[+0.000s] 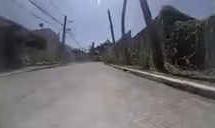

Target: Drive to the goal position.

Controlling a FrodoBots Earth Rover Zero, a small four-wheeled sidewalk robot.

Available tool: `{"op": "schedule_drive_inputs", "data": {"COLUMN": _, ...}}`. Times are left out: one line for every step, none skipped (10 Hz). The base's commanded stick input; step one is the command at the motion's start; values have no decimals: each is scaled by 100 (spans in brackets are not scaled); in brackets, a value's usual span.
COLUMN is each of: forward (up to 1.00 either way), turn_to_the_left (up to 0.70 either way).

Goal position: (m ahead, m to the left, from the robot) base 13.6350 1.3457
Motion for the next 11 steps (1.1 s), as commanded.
{"op": "schedule_drive_inputs", "data": {"forward": 85, "turn_to_the_left": 0}}
{"op": "schedule_drive_inputs", "data": {"forward": 85, "turn_to_the_left": 0}}
{"op": "schedule_drive_inputs", "data": {"forward": 85, "turn_to_the_left": 0}}
{"op": "schedule_drive_inputs", "data": {"forward": 85, "turn_to_the_left": 0}}
{"op": "schedule_drive_inputs", "data": {"forward": 85, "turn_to_the_left": 0}}
{"op": "schedule_drive_inputs", "data": {"forward": 85, "turn_to_the_left": 0}}
{"op": "schedule_drive_inputs", "data": {"forward": 85, "turn_to_the_left": 0}}
{"op": "schedule_drive_inputs", "data": {"forward": 85, "turn_to_the_left": 0}}
{"op": "schedule_drive_inputs", "data": {"forward": 85, "turn_to_the_left": 0}}
{"op": "schedule_drive_inputs", "data": {"forward": 85, "turn_to_the_left": 0}}
{"op": "schedule_drive_inputs", "data": {"forward": 85, "turn_to_the_left": 0}}
